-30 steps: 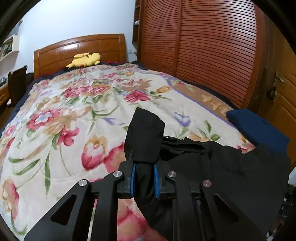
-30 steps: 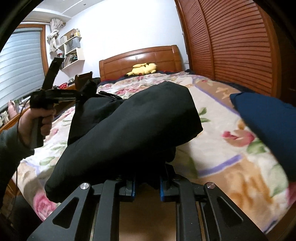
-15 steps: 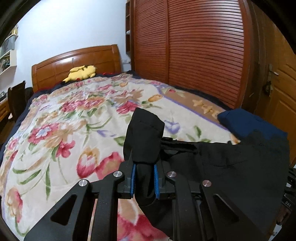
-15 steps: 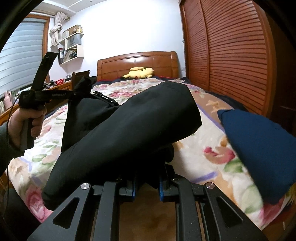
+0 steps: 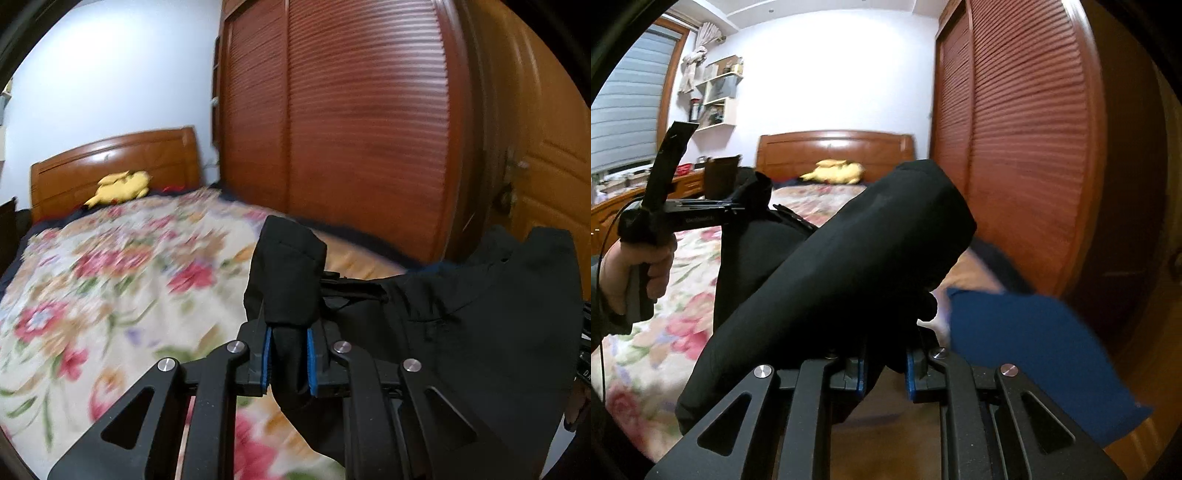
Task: Fold large clothes
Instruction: 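Lift the bundle with both grippers and carry it toward the blue pillow, then lower the bundle onto the blue pillow and open both grippers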
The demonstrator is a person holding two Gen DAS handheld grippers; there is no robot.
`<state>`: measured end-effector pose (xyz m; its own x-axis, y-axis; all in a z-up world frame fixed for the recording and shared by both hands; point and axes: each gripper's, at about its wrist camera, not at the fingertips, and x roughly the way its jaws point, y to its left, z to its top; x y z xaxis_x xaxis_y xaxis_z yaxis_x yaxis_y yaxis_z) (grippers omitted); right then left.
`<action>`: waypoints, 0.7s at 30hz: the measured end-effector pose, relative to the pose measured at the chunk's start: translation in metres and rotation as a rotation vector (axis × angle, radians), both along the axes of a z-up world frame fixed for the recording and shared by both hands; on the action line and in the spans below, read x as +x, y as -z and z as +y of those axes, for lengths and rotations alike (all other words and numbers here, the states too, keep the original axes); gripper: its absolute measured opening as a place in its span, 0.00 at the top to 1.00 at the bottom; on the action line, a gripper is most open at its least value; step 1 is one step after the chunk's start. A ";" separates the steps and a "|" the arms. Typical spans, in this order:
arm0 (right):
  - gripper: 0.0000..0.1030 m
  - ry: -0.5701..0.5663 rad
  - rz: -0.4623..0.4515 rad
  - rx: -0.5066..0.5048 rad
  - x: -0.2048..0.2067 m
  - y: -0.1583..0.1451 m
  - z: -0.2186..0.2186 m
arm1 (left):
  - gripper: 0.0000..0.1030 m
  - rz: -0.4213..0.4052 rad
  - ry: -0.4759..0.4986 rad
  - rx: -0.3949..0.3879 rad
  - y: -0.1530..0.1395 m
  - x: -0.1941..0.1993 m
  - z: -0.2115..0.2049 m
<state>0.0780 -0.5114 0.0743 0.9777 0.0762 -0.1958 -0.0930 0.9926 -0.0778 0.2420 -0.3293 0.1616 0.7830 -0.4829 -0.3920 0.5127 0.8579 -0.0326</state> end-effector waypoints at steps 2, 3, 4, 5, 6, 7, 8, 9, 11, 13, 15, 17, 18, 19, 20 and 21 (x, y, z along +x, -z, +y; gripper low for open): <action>0.85 0.039 -0.014 -0.021 -0.004 -0.012 -0.014 | 0.85 -0.028 0.028 -0.019 -0.007 0.003 -0.028; 0.85 0.067 -0.017 -0.034 -0.005 -0.017 -0.022 | 0.85 -0.038 0.043 -0.029 -0.009 0.005 -0.040; 0.85 0.089 -0.015 -0.045 -0.006 -0.020 -0.028 | 0.85 -0.038 0.058 -0.036 -0.010 0.008 -0.057; 0.85 0.109 -0.012 -0.053 -0.007 -0.022 -0.035 | 0.85 -0.032 0.070 -0.048 -0.010 0.011 -0.070; 0.85 0.133 -0.008 -0.059 -0.007 -0.022 -0.042 | 0.85 -0.023 0.079 -0.057 -0.010 0.015 -0.083; 0.85 0.159 0.000 -0.063 -0.009 -0.022 -0.052 | 0.85 -0.010 0.099 -0.069 -0.009 0.020 -0.100; 0.85 0.184 0.005 -0.062 -0.010 -0.021 -0.063 | 0.85 -0.002 0.116 -0.080 -0.009 0.024 -0.116; 0.85 0.209 0.009 -0.060 -0.013 -0.020 -0.073 | 0.85 -0.001 0.132 -0.077 -0.010 0.027 -0.128; 0.85 0.259 0.016 -0.056 -0.014 -0.016 -0.090 | 0.85 -0.008 0.169 -0.056 -0.013 0.035 -0.162; 0.85 0.313 0.027 -0.035 -0.017 -0.010 -0.111 | 0.85 -0.002 0.199 -0.030 -0.012 0.040 -0.192; 0.85 0.358 0.035 -0.010 -0.020 -0.003 -0.125 | 0.83 0.005 0.219 -0.009 -0.008 0.041 -0.212; 0.85 0.387 0.050 0.026 -0.020 0.009 -0.132 | 0.81 0.024 0.233 0.026 0.002 0.045 -0.231; 0.85 0.398 0.063 0.044 -0.022 0.019 -0.134 | 0.79 0.041 0.241 0.043 0.009 0.047 -0.239; 0.85 0.406 0.076 0.057 -0.023 0.028 -0.133 | 0.79 0.058 0.232 0.076 0.013 0.049 -0.244; 0.85 0.414 0.088 0.073 -0.024 0.036 -0.131 | 0.78 0.064 0.225 0.092 0.016 0.052 -0.245; 0.85 0.422 0.094 0.097 -0.028 0.044 -0.131 | 0.71 0.064 0.219 0.102 0.020 0.053 -0.245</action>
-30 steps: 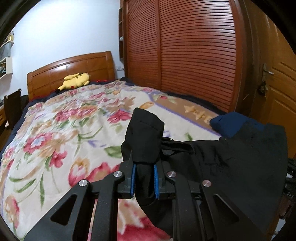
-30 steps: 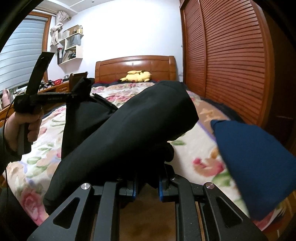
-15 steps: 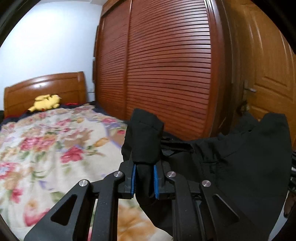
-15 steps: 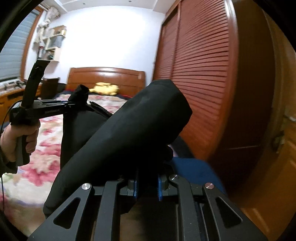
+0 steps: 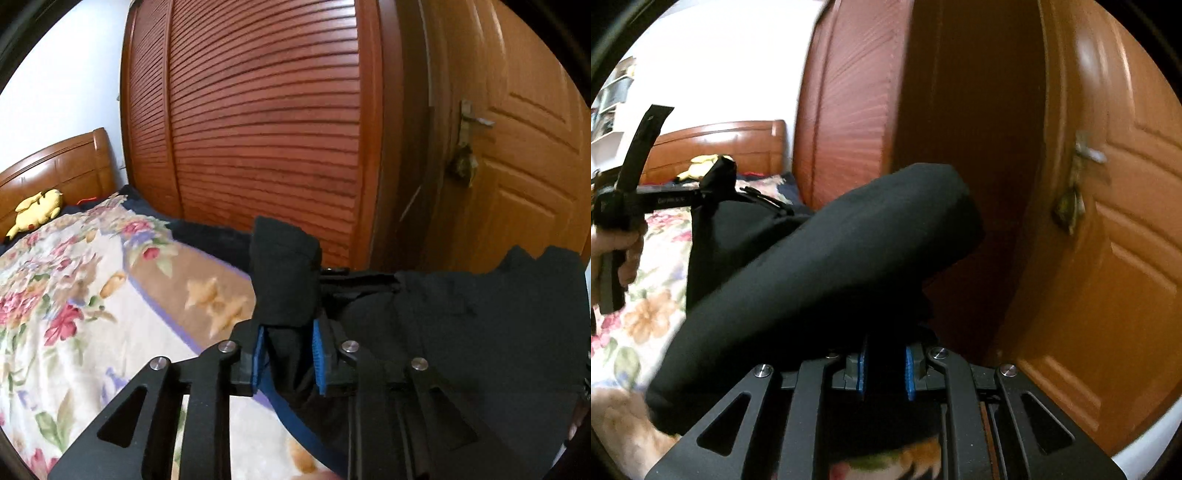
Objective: Fold large clothes
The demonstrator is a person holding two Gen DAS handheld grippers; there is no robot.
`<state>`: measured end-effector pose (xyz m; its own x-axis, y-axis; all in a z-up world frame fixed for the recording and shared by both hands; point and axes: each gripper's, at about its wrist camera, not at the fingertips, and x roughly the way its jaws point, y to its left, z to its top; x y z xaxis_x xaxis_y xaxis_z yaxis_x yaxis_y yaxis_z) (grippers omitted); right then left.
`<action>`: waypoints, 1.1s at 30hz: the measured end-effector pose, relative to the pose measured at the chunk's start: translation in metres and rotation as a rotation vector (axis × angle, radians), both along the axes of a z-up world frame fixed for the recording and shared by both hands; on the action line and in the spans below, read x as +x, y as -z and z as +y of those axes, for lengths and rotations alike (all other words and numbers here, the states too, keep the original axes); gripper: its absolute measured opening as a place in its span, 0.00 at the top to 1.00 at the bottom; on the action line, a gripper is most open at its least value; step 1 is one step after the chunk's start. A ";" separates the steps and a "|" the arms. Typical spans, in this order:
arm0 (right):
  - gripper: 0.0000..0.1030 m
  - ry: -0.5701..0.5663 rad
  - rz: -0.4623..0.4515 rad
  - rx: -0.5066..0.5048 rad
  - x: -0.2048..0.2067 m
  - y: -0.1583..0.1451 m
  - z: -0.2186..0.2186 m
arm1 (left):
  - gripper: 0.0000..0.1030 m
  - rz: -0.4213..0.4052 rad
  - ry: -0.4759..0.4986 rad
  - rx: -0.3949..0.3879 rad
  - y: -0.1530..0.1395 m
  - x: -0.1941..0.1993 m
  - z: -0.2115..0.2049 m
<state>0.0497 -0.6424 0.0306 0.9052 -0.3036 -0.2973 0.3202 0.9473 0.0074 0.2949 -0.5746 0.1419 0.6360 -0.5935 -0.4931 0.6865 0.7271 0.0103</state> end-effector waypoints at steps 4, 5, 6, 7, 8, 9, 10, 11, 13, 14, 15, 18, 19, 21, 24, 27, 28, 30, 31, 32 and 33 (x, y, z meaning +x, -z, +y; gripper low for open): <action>0.82 0.041 -0.010 0.065 -0.022 0.011 0.011 | 0.51 -0.020 0.008 0.014 0.003 -0.002 0.002; 0.82 0.043 -0.013 0.071 -0.025 0.009 0.014 | 0.44 -0.017 0.017 0.005 0.002 -0.005 0.007; 0.77 0.050 -0.015 0.069 -0.030 0.007 0.015 | 0.33 -0.013 0.023 0.010 0.002 -0.005 0.007; 0.74 0.067 -0.014 0.055 -0.036 0.001 0.019 | 0.27 -0.015 0.035 0.014 0.002 -0.008 0.009; 0.69 0.080 -0.017 0.035 -0.038 -0.004 0.024 | 0.22 -0.020 0.044 0.024 0.002 -0.011 0.011; 0.65 0.077 -0.032 0.009 -0.047 -0.011 0.029 | 0.22 -0.030 0.052 0.029 0.002 -0.016 0.015; 0.62 0.073 -0.045 -0.011 -0.055 -0.019 0.035 | 0.22 -0.043 0.055 0.030 0.001 -0.022 0.021; 0.58 0.067 -0.059 -0.019 -0.060 -0.023 0.042 | 0.22 -0.044 0.059 0.027 0.002 -0.026 0.025; 0.53 0.050 -0.097 -0.037 -0.076 -0.039 0.055 | 0.21 -0.031 0.076 0.025 0.008 -0.037 0.040; 0.48 0.040 -0.116 -0.047 -0.083 -0.048 0.064 | 0.21 -0.031 0.076 0.028 0.012 -0.040 0.045; 0.45 0.031 -0.128 -0.055 -0.087 -0.054 0.070 | 0.21 -0.029 0.072 0.034 0.016 -0.045 0.052; 0.40 -0.018 -0.149 -0.082 -0.092 -0.073 0.093 | 0.21 0.000 0.104 0.049 0.032 -0.059 0.074; 0.40 -0.040 -0.141 -0.085 -0.090 -0.077 0.099 | 0.21 -0.007 0.113 0.069 0.040 -0.066 0.082; 0.40 -0.072 -0.122 -0.088 -0.082 -0.083 0.109 | 0.21 -0.031 0.095 0.103 0.052 -0.076 0.097; 0.40 -0.099 -0.084 -0.073 -0.071 -0.087 0.106 | 0.21 -0.021 0.078 0.125 0.066 -0.086 0.120; 0.40 -0.076 -0.039 -0.069 -0.049 -0.084 0.090 | 0.21 -0.020 0.052 0.117 0.071 -0.098 0.144; 0.40 -0.068 -0.018 -0.056 -0.042 -0.081 0.085 | 0.21 -0.019 0.048 0.112 0.071 -0.100 0.150; 0.40 -0.042 0.024 -0.029 -0.023 -0.078 0.064 | 0.21 -0.007 0.040 0.098 0.072 -0.106 0.163; 0.40 -0.031 0.050 -0.010 -0.016 -0.074 0.050 | 0.20 -0.003 0.037 0.094 0.072 -0.108 0.166; 0.40 -0.018 0.066 0.001 -0.004 -0.074 0.045 | 0.17 0.003 0.036 0.088 0.073 -0.112 0.172; 0.40 -0.004 0.088 0.013 -0.002 -0.069 0.039 | 0.12 0.008 0.035 0.082 0.075 -0.115 0.178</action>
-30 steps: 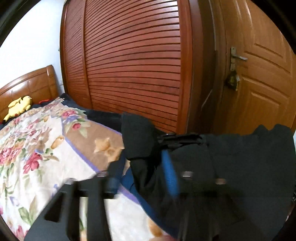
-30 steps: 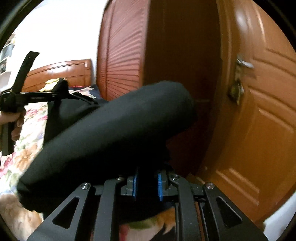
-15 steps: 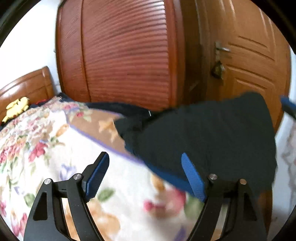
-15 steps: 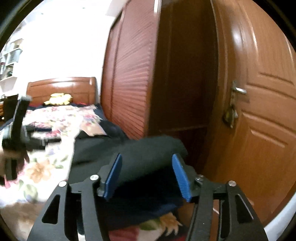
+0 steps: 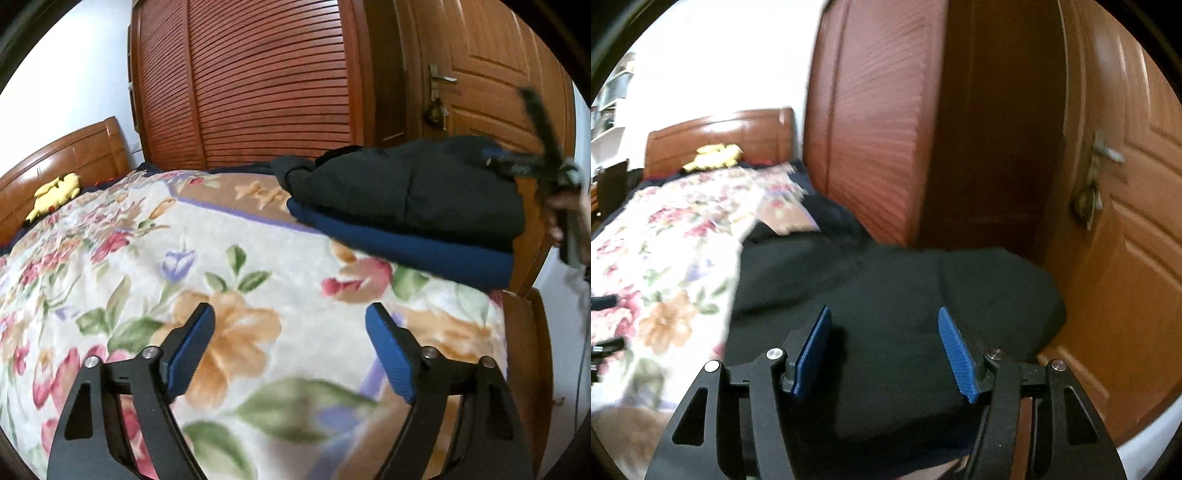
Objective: Fold large clothes
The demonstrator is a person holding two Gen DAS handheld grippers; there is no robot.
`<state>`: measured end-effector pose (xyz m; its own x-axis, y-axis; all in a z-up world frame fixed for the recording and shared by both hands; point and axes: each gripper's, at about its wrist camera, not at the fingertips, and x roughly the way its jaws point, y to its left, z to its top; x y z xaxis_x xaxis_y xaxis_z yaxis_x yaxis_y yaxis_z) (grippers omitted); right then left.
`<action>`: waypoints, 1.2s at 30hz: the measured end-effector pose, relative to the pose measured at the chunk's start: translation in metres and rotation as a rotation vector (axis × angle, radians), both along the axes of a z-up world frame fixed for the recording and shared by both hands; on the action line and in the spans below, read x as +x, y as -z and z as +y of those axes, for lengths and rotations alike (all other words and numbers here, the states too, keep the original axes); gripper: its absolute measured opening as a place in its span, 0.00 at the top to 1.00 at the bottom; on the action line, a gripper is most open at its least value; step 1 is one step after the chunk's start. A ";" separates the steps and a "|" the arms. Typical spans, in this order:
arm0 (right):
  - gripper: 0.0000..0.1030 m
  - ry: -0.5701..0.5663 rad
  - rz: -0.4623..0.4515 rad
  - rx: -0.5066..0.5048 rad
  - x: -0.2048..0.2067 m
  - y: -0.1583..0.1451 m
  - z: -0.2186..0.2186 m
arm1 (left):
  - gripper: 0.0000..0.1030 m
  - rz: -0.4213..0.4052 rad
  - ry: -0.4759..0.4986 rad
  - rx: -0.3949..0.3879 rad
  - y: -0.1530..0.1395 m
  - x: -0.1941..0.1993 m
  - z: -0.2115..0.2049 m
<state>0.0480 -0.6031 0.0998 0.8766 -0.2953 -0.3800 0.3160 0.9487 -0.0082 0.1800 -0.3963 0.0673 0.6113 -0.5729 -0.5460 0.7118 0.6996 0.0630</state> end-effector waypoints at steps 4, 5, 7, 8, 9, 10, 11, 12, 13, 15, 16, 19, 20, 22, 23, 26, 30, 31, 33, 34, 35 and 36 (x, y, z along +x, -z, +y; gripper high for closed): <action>0.39 -0.012 0.062 0.072 0.007 0.019 -0.025 | 0.00 0.020 -0.021 -0.021 0.004 -0.011 0.025; 0.39 -0.014 0.052 0.084 0.005 0.019 -0.028 | 0.00 0.026 -0.029 -0.028 0.004 -0.013 0.031; 0.39 -0.006 0.045 0.114 -0.001 0.014 -0.033 | 0.00 0.039 -0.053 -0.049 0.006 -0.017 0.044; 0.39 0.003 0.050 0.111 -0.003 0.011 -0.033 | 0.00 0.041 -0.064 -0.055 0.006 -0.019 0.050; 0.39 0.013 0.057 0.102 -0.001 0.008 -0.033 | 0.00 0.039 -0.077 -0.056 0.005 -0.021 0.055; 0.39 0.028 0.063 0.087 -0.004 0.003 -0.030 | 0.00 0.033 -0.089 -0.054 0.005 -0.025 0.061; 0.39 0.044 0.067 0.074 -0.005 -0.003 -0.027 | 0.00 0.026 -0.096 -0.057 0.004 -0.028 0.066; 0.39 0.056 0.067 0.065 -0.006 -0.005 -0.024 | 0.00 0.019 -0.103 -0.060 0.003 -0.031 0.070; 0.39 0.069 0.056 0.051 -0.013 -0.009 -0.020 | 0.00 0.016 -0.110 -0.066 0.002 -0.034 0.076; 0.38 0.075 0.033 0.032 -0.023 -0.016 -0.012 | 0.00 0.013 -0.124 -0.074 0.000 -0.039 0.086; 0.38 0.068 0.024 0.030 -0.028 -0.021 -0.010 | 0.00 0.007 -0.139 -0.066 0.000 -0.043 0.091; 0.38 0.019 0.010 0.041 -0.041 -0.030 -0.001 | 0.00 0.002 -0.157 -0.060 0.002 -0.053 0.104; 0.38 0.014 0.007 0.036 -0.047 -0.031 0.002 | 0.00 0.004 -0.161 -0.061 0.004 -0.056 0.109; 0.38 0.002 0.011 0.031 -0.061 -0.035 0.006 | 0.00 0.006 -0.178 -0.059 0.006 -0.063 0.118; 0.38 -0.001 0.012 0.031 -0.064 -0.032 0.009 | 0.00 0.008 -0.185 -0.061 0.007 -0.065 0.122; 0.38 -0.019 0.010 0.026 -0.072 -0.023 0.020 | 0.00 0.016 -0.208 -0.069 0.009 -0.071 0.136; 0.37 -0.057 -0.006 0.025 -0.059 -0.008 0.042 | 0.00 0.015 -0.242 -0.083 0.010 -0.078 0.155; 0.37 -0.065 -0.018 0.019 -0.060 -0.009 0.049 | 0.00 0.010 -0.252 -0.081 0.011 -0.080 0.160; 0.37 -0.092 -0.041 0.008 -0.056 -0.008 0.062 | 0.00 0.000 -0.274 -0.075 0.012 -0.082 0.171; 0.37 -0.117 -0.049 0.004 -0.056 -0.010 0.073 | 0.00 -0.003 -0.285 -0.073 0.013 -0.083 0.176; 0.37 -0.132 -0.053 0.001 -0.053 -0.005 0.083 | 0.00 -0.006 -0.295 -0.070 0.013 -0.083 0.180; 0.36 -0.151 -0.058 -0.003 -0.051 -0.004 0.091 | 0.00 -0.007 -0.307 -0.069 0.015 -0.083 0.186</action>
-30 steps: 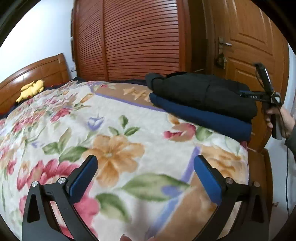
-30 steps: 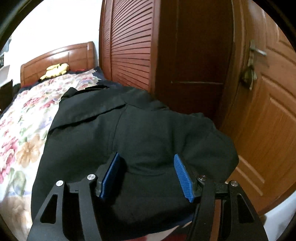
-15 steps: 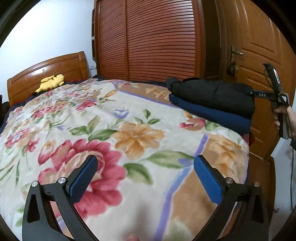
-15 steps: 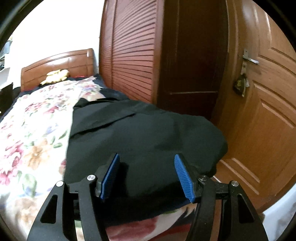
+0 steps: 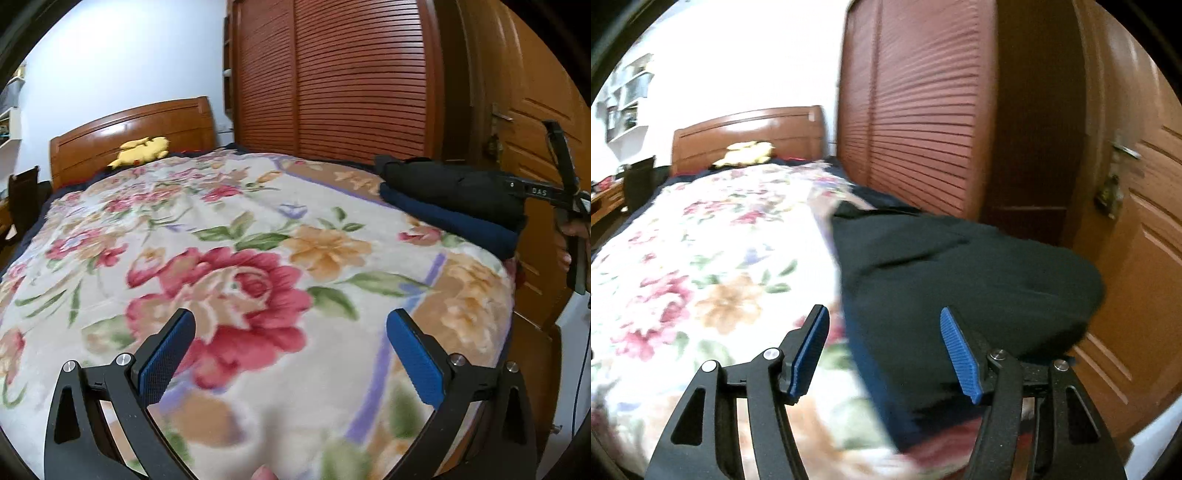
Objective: Fold large clothes
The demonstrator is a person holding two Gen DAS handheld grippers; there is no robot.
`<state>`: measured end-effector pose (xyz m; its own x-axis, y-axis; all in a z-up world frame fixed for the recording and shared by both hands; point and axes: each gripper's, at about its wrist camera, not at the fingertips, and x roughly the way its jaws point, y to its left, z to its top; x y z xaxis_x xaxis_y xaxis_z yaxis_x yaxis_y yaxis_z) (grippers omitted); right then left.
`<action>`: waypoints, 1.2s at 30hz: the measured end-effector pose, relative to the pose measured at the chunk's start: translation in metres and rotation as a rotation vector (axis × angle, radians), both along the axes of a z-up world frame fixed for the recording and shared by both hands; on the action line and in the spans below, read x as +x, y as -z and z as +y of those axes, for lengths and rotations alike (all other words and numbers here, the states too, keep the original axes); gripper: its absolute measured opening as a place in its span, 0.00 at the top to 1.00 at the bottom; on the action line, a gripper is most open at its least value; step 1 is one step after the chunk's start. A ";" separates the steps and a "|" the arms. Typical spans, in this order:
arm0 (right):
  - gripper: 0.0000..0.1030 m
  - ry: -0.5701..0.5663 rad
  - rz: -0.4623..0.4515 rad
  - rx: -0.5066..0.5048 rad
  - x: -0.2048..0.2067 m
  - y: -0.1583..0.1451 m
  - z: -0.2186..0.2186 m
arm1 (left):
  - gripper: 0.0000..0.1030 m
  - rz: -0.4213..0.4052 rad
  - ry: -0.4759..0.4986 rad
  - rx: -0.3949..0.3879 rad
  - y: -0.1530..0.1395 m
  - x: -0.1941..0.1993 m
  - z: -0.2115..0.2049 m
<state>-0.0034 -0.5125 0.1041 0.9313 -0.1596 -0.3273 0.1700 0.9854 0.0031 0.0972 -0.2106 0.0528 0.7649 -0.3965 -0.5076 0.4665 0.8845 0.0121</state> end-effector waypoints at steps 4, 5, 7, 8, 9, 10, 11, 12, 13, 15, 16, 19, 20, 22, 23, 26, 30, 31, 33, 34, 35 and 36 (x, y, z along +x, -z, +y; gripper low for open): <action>0.32 -0.097 -0.002 -0.005 0.006 0.005 0.040 | 0.00 0.006 -0.040 -0.002 0.005 0.000 0.023; 0.30 -0.129 -0.003 -0.002 0.008 0.006 0.051 | 0.00 0.006 -0.053 0.000 0.006 0.000 0.030; 0.27 -0.183 -0.003 0.006 0.013 0.009 0.070 | 0.00 0.005 -0.077 0.005 0.010 0.000 0.043; 0.26 -0.205 -0.002 0.008 0.014 0.010 0.078 | 0.00 0.006 -0.088 0.007 0.011 0.001 0.048; 0.24 -0.226 -0.001 0.009 0.016 0.012 0.088 | 0.00 0.009 -0.098 0.009 0.013 0.002 0.054; 0.24 -0.252 0.003 0.009 0.018 0.015 0.099 | 0.00 0.013 -0.109 0.008 0.014 0.003 0.061; 0.22 -0.268 0.004 0.009 0.019 0.017 0.107 | 0.00 0.015 -0.117 0.006 0.015 0.003 0.066; 0.21 -0.285 0.004 0.009 0.021 0.019 0.115 | 0.00 0.017 -0.130 0.003 0.017 0.004 0.073; 0.20 -0.303 0.006 0.010 0.022 0.022 0.123 | 0.00 0.019 -0.138 0.002 0.018 0.005 0.077; 0.19 -0.328 0.016 0.012 0.026 0.026 0.134 | 0.00 0.025 -0.159 0.003 0.021 0.007 0.088; 0.19 -0.339 0.027 0.012 0.028 0.030 0.142 | 0.00 0.028 -0.170 0.003 0.022 0.007 0.094; 0.19 -0.370 0.048 0.000 0.034 0.039 0.164 | 0.00 0.032 -0.204 0.001 0.024 0.008 0.111; 0.19 -0.380 0.054 -0.006 0.038 0.042 0.170 | 0.00 0.034 -0.217 0.000 0.025 0.009 0.118; 0.19 -0.409 0.067 -0.009 0.045 0.047 0.185 | 0.00 0.035 -0.242 0.000 0.027 0.010 0.131; 0.19 -0.427 0.077 -0.004 0.049 0.049 0.192 | 0.00 0.035 -0.255 0.002 0.028 0.010 0.136; 0.19 -0.466 0.087 0.017 0.066 0.051 0.211 | 0.00 0.036 -0.286 0.014 0.029 0.011 0.151; 0.19 -0.509 0.085 -0.005 0.080 0.050 0.237 | 0.00 0.009 -0.342 0.034 0.029 0.010 0.173; 0.19 -0.519 0.083 -0.009 0.082 0.049 0.242 | 0.00 0.004 -0.357 0.035 0.029 0.010 0.179; 0.19 -0.537 0.076 -0.007 0.085 0.048 0.251 | 0.00 0.000 -0.379 0.024 0.029 0.011 0.189; 0.19 -0.545 0.069 -0.005 0.087 0.046 0.254 | 0.00 0.002 -0.391 0.011 0.029 0.011 0.195; 0.19 -0.550 0.063 -0.005 0.089 0.045 0.258 | 0.00 0.004 -0.397 0.002 0.029 0.011 0.199; 0.19 -0.556 0.059 -0.005 0.092 0.047 0.262 | 0.00 0.005 -0.401 -0.006 0.028 0.012 0.203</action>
<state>0.0882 -0.2507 0.0576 0.8559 0.3485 -0.3820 -0.3756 0.9268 0.0039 0.1087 -0.0080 0.0247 0.8570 -0.0699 -0.5105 0.0839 0.9965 0.0044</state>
